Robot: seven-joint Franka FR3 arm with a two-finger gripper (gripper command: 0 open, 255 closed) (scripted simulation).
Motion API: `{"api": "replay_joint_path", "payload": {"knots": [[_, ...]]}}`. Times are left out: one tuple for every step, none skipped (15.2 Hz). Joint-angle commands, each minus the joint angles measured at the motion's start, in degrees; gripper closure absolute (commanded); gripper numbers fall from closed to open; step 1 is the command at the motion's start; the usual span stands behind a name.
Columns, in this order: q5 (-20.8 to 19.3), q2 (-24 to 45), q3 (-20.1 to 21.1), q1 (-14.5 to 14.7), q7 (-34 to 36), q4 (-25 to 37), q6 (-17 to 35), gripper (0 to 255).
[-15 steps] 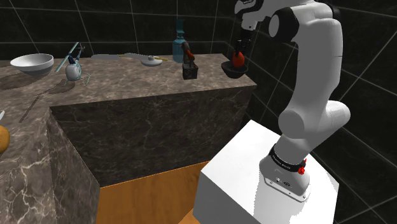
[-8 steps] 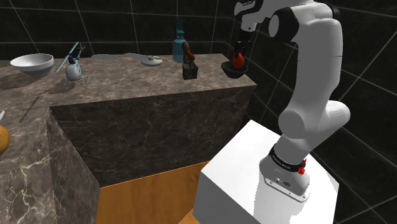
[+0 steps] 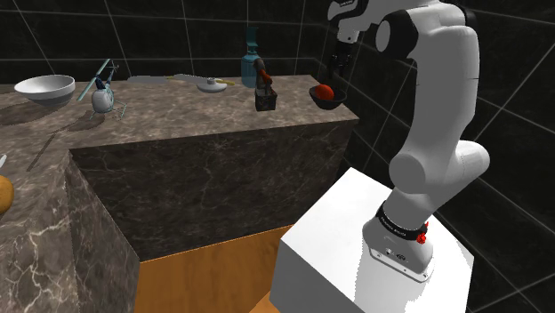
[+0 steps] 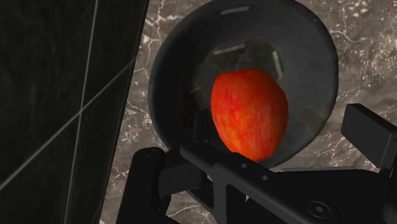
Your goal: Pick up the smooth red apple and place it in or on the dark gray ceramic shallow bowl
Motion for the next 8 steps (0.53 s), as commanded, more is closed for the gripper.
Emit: {"api": "replay_joint_path", "payload": {"knots": [[-0.1,0.1,-0.1,-0.4,0.2,3.4,-3.2,0],[-0.1,0.3,-0.1,-0.7,0.3,5.6,-5.2,0],[0.0,0.6,-0.1,-0.9,0.4,7.5,-6.9,0],[0.0,0.6,-0.1,-0.9,0.4,7.5,-6.9,0],[0.0,0.6,-0.1,-0.9,0.4,7.5,-6.9,0],[0.0,0.6,-0.1,-0.9,0.4,7.5,-6.9,0],[0.0,0.6,-0.1,-0.9,0.4,7.5,-6.9,0],[0.0,0.6,-0.1,-0.9,0.4,7.5,-6.9,0]]}}
